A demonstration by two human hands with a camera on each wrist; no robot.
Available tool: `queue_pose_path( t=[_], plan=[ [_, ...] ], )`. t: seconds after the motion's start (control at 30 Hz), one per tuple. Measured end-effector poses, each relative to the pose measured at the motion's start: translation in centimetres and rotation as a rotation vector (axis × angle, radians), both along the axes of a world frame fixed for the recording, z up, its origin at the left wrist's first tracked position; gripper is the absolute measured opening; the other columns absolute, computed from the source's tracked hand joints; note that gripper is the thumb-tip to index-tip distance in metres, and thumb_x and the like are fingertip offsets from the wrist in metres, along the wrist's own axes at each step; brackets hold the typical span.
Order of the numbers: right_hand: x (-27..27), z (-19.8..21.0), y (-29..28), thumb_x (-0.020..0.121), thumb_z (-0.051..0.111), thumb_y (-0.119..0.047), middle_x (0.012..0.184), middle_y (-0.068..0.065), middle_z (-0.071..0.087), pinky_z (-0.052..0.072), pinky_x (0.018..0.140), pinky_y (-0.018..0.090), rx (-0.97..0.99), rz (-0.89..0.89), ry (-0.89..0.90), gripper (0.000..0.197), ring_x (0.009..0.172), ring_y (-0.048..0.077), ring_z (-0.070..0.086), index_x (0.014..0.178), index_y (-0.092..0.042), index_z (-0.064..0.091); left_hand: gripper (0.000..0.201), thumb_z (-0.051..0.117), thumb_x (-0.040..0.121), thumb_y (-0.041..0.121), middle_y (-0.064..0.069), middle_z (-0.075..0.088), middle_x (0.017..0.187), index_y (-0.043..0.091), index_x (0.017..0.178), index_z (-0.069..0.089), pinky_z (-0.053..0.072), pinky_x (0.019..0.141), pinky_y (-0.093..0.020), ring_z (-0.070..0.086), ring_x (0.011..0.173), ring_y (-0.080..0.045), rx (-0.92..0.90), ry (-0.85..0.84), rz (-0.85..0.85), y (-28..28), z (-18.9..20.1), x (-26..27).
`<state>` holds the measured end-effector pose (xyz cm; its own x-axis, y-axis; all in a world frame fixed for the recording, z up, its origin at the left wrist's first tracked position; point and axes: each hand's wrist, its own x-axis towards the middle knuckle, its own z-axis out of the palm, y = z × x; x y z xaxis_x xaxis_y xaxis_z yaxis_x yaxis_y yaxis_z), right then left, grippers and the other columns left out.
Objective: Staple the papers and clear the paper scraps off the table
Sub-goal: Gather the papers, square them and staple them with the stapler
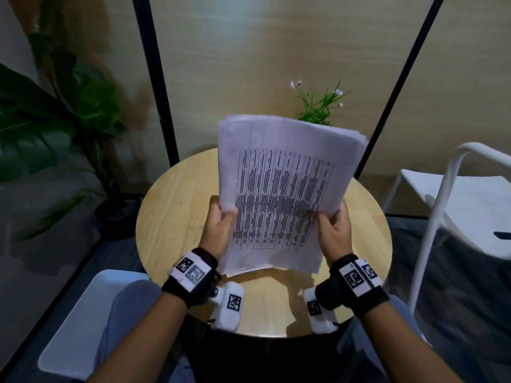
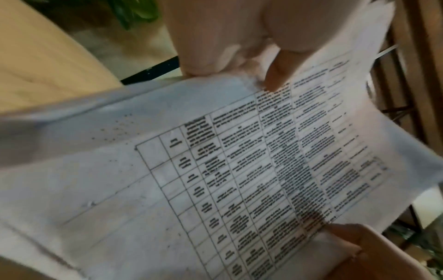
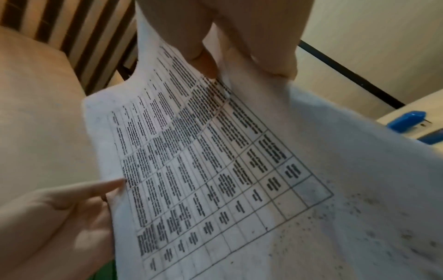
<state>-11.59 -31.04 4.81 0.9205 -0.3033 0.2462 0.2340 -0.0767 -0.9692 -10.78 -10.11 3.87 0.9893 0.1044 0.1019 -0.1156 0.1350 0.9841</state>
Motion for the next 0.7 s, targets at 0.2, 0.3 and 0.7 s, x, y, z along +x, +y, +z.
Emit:
queue_pose_path(
  t=[0.2, 0.3, 0.7],
  plan=[
    [-0.9, -3.8, 0.8, 0.091, 0.045, 0.002, 0.1, -0.005, 0.055, 0.044, 0.075, 0.01, -0.035, 0.039, 0.069, 0.029, 0.087, -0.005, 0.055, 0.102, -0.024, 0.045, 0.024, 0.038, 0.095, -0.005, -0.007, 0.059, 0.107, 0.01, 0.114, 0.041, 0.051, 0.073, -0.017, 0.058, 0.095, -0.019, 0.052, 0.081, 0.033, -0.7, -3.2, -0.7],
    [-0.4, -2.9, 1.3, 0.091, 0.042, 0.007, 0.097, -0.003, 0.054, 0.044, 0.071, 0.005, -0.003, -0.004, 0.049, 0.03, 0.09, 0.009, 0.052, 0.102, -0.021, 0.044, 0.02, 0.037, 0.096, -0.005, -0.001, 0.057, 0.1, 0.006, 0.112, 0.037, 0.049, 0.069, -0.007, 0.057, 0.088, -0.011, 0.1, 0.02, 0.058, -1.3, -2.3, -0.3],
    [0.7, -3.1, 1.1, 0.094, 0.049, -0.007, 0.106, -0.008, 0.059, 0.047, 0.091, 0.031, -0.025, 0.015, 0.098, 0.023, 0.097, 0.007, 0.058, 0.115, -0.017, 0.048, 0.035, 0.042, 0.094, -0.005, -0.006, 0.06, 0.111, 0.003, 0.129, 0.042, 0.048, 0.092, -0.031, 0.059, 0.101, -0.021, 0.186, 0.132, 0.079, -0.1, -5.2, 0.9]
  ],
)
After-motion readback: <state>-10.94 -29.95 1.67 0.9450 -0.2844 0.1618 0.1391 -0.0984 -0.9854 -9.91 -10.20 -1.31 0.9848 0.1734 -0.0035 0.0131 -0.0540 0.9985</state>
